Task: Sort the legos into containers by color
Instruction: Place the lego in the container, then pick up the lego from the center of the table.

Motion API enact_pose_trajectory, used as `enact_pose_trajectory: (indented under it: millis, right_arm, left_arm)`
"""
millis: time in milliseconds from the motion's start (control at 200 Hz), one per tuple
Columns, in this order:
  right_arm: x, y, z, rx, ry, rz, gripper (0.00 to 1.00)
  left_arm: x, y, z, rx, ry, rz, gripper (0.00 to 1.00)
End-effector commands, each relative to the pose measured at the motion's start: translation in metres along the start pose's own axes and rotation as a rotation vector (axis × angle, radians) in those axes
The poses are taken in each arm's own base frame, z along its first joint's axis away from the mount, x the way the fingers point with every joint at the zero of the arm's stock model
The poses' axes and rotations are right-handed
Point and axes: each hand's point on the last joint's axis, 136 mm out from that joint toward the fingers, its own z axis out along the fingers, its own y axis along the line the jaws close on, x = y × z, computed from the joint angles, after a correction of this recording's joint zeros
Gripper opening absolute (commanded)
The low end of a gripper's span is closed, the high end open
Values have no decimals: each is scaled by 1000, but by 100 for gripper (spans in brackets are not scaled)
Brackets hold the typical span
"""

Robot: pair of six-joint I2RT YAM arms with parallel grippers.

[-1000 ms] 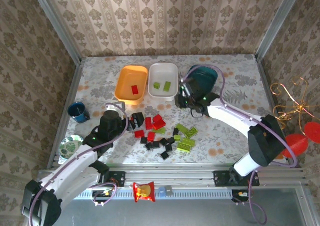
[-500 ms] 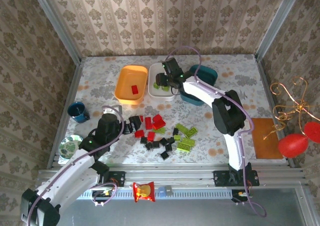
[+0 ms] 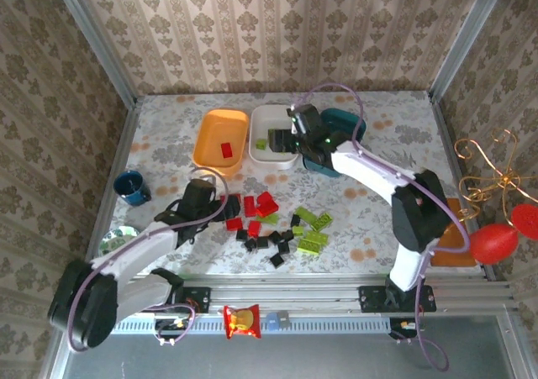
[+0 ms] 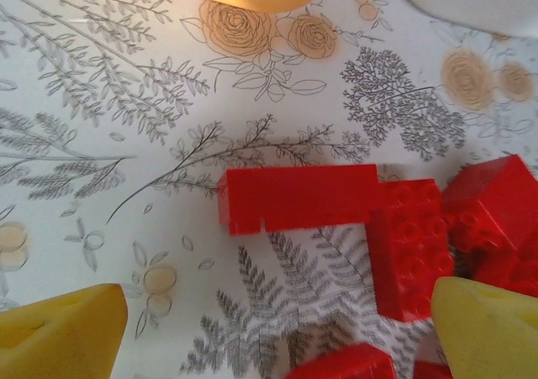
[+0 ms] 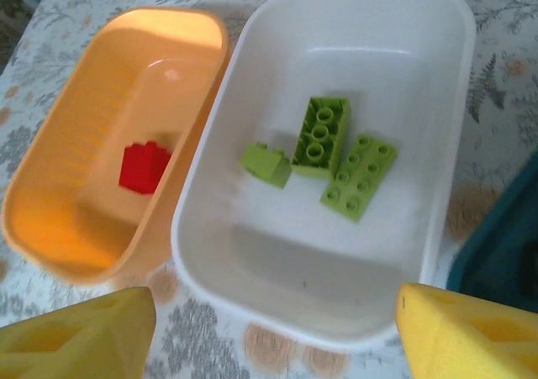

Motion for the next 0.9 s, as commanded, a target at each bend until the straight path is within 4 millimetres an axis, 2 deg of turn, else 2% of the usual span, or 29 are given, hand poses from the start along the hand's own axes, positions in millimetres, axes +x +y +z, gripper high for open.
enact_pose_trajectory:
  millis: [0, 195, 335, 585, 895]
  right_arm:
    - [-1, 5, -23, -53, -54, 33, 77]
    - [20, -5, -50, -53, -67, 42, 77]
    - [31, -11, -60, -51, -70, 57, 78]
    - [38, -18, -66, -34, -79, 70, 78]
    - [42, -23, -66, -15, -73, 72, 78]
  left_arm:
    - [-32, -14, 13, 21, -62, 60, 94]
    - [-41, -11, 32, -21, -62, 82, 92]
    - [-35, -5, 44, -59, -19, 94, 89]
    - [-20, 4, 51, -91, 32, 90, 87]
    - [-15, 3, 52, -71, 37, 79, 68]
